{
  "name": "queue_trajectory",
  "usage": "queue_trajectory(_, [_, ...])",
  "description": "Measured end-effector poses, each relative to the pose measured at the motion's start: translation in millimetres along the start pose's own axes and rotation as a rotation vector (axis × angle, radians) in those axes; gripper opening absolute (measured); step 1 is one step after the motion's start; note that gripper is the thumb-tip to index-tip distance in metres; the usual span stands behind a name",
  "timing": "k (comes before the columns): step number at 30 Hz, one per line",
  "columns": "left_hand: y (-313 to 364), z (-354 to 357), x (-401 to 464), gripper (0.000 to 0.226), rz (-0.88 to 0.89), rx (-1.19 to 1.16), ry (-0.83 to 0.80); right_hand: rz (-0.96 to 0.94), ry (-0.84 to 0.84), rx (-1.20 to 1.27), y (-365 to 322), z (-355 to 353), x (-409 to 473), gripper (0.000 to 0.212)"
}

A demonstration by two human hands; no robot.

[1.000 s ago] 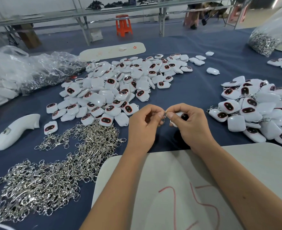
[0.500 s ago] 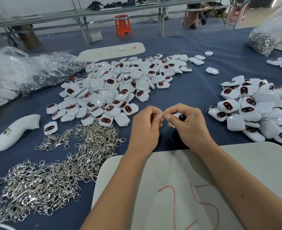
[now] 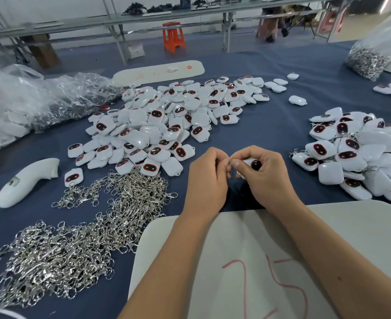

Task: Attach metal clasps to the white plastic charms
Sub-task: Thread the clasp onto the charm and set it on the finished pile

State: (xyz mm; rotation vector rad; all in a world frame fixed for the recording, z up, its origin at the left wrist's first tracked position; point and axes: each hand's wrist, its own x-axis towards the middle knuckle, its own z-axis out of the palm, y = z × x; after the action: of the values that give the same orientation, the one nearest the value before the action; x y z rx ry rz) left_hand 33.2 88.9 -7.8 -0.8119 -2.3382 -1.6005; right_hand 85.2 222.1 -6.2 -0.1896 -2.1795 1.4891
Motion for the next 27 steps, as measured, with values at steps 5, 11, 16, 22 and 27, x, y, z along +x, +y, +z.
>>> queue_trajectory(5, [-3,-6,2,0.015,0.095,0.125,-0.058,0.131,0.072,0.086,7,-2,6,0.017])
queue_trajectory(11, [-4,-10,2,0.015,0.119,0.169,-0.159,0.262,0.191,0.296,10,-7,8,0.024])
queue_trajectory(16, [-3,-8,0,0.015,0.142,0.170,-0.261,0.166,0.176,0.135,8,-2,5,0.017])
queue_trajectory(22, [-4,-4,0,0.020,0.133,0.159,-0.303,0.103,0.218,0.074,5,-2,4,0.014])
queue_trajectory(27, [-3,-3,-1,0.021,0.123,0.137,-0.292,0.045,0.156,0.000,7,-1,4,0.020])
